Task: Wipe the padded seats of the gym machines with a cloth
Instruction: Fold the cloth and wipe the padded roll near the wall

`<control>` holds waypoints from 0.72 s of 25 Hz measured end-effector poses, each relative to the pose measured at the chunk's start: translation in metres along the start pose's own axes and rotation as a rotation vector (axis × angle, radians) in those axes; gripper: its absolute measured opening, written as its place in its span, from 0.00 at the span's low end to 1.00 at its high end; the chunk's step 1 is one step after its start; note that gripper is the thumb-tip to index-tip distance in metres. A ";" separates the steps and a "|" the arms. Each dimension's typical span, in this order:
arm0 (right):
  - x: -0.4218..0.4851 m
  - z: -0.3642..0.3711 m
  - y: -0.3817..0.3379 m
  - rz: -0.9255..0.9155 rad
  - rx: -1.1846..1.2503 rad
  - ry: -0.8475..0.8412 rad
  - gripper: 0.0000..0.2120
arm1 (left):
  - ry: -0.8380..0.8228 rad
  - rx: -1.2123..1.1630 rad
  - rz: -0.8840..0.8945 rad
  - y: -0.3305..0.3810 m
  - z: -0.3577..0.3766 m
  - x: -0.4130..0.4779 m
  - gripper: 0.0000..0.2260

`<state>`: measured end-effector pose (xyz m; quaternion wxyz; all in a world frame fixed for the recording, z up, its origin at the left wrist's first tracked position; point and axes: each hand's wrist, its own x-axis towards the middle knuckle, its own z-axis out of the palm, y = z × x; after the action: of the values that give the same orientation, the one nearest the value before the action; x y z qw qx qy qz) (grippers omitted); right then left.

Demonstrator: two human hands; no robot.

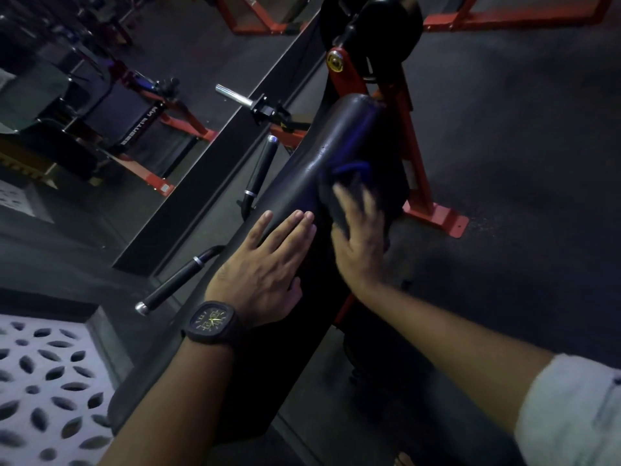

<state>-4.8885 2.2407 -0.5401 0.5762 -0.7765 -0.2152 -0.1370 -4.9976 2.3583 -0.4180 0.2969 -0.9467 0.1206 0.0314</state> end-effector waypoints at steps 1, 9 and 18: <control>-0.006 -0.002 0.010 -0.111 -0.022 -0.065 0.30 | 0.003 -0.008 -0.004 0.000 -0.001 0.000 0.34; -0.034 -0.002 0.013 -0.242 -0.027 -0.131 0.32 | 0.034 -0.022 0.002 0.000 -0.001 0.000 0.33; -0.106 0.011 0.009 0.262 0.144 -0.232 0.39 | 0.025 0.022 0.035 0.001 -0.001 -0.001 0.34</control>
<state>-4.9763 2.2304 -0.5995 0.6144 -0.7653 -0.1865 0.0451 -4.9985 2.3567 -0.4175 0.3054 -0.9415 0.1410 0.0233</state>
